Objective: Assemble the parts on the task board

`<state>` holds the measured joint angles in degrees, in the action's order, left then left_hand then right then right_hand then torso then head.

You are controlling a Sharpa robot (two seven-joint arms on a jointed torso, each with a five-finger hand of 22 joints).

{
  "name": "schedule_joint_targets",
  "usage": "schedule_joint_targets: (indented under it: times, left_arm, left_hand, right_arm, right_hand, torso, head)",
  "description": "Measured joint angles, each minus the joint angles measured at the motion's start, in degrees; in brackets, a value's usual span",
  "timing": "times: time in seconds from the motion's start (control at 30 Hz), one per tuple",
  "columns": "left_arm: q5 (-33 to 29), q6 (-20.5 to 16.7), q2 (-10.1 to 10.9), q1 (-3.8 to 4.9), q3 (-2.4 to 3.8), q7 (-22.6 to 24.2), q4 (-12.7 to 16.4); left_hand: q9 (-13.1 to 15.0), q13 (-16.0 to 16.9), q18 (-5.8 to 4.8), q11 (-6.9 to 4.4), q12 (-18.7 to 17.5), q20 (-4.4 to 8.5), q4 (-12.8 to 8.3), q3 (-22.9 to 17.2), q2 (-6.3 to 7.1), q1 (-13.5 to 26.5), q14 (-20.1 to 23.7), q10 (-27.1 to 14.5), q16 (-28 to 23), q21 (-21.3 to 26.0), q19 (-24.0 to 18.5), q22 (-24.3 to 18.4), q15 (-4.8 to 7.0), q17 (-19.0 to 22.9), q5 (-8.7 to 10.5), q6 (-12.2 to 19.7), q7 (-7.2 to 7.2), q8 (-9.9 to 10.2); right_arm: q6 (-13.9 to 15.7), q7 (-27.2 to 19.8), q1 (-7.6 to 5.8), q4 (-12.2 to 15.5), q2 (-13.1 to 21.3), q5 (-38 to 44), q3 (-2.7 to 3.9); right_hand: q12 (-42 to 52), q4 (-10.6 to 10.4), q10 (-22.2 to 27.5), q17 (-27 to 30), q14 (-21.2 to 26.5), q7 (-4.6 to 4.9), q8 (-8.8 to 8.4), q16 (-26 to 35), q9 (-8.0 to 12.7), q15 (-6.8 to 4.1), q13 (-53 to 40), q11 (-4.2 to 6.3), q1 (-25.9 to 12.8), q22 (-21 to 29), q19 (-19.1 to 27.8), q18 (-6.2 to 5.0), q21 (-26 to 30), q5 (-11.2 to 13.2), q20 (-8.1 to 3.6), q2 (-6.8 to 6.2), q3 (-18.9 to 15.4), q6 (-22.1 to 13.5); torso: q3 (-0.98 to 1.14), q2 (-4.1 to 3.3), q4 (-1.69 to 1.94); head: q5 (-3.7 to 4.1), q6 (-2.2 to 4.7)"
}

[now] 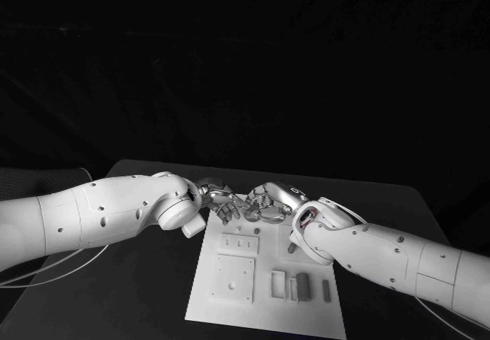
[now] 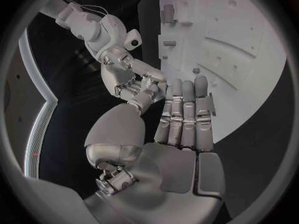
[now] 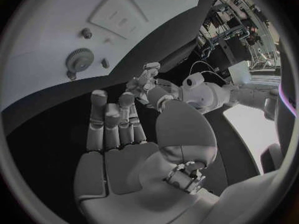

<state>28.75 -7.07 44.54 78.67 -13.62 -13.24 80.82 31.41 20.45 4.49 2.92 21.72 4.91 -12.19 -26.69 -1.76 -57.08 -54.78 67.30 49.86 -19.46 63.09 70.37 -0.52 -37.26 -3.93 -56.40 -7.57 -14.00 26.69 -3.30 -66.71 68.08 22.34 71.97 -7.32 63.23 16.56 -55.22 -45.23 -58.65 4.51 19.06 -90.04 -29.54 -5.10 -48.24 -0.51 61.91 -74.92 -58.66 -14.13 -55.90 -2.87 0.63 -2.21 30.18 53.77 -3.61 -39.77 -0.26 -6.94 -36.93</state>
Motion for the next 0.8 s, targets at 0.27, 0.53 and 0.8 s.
schedule_joint_targets:
  times: [0.27, 0.53, 0.8]
  left_arm:
    - [-0.3, -0.7, -0.1, -0.03, -0.02, 0.2, -0.1]
    - [-0.7, -1.6, -0.1, -0.05, -0.04, 0.3, -0.2]
    - [-0.8, -2.6, -0.1, 0.01, 0.02, 0.4, -0.3]
  left_hand:
    - [-0.1, 0.0, -0.07, -0.31, -0.5, 0.21, -0.6, -1.6, -0.34, -1.2, -0.7, 1.2, 0.2, 0.0, 0.4, 0.6, 0.33, -0.3, 0.24, -0.8, 0.41, -0.6]
    - [-0.2, 0.3, -0.67, -0.43, -0.8, 0.61, -1.2, -3.9, -0.33, -2.3, -1.4, 3.3, 0.3, 0.0, 1.0, 1.2, 0.63, -0.7, -0.04, -2.0, 1.0, -1.6]
    - [-0.2, 0.4, -0.77, -0.7, -1.2, 0.82, -1.6, -5.1, -0.2, -2.6, -1.7, 4.1, 0.7, 0.0, 1.2, 1.8, 0.75, -1.2, -2.37, -2.7, 1.24, -1.6]
  right_arm:
    - [0.0, 0.0, -0.03, -0.1, -0.1, 0.0, 0.03]
    - [0.0, 0.3, -0.06, -0.3, -0.2, 0.0, 0.05]
    - [-0.2, 0.7, -0.01, -0.4, -0.1, 0.0, -0.01]
  right_hand:
    - [0.0, 0.0, 0.0, 0.0, 0.0, 0.06, 0.04, 0.0, 0.0, 0.02, 0.0, 0.0, 0.0, 0.0, 0.0, 0.02, 0.0, 0.0, 0.0, 0.0, 0.0, -0.1]
    - [0.0, 0.0, -0.3, 0.1, 0.2, 2.46, -2.53, 0.0, 0.9, 0.47, 0.1, -0.97, 0.3, 0.0, 0.0, 0.33, 0.0, 0.0, 0.01, -1.54, 0.0, -2.5]
    - [0.0, 0.0, 0.6, 0.1, 0.2, 3.2, -4.68, 0.0, 1.9, 1.81, 0.1, -2.18, 0.3, 0.0, 0.1, 0.11, 0.0, 0.0, 0.11, -2.55, -0.4, -3.3]
  torso:
    - [0.0, 0.0, 0.01]
    - [-0.03, 0.0, 0.02]
    - [-0.05, 0.01, 0.03]
  head:
    - [-0.02, 0.14]
    - [0.07, -0.06]
    - [0.03, -0.03]
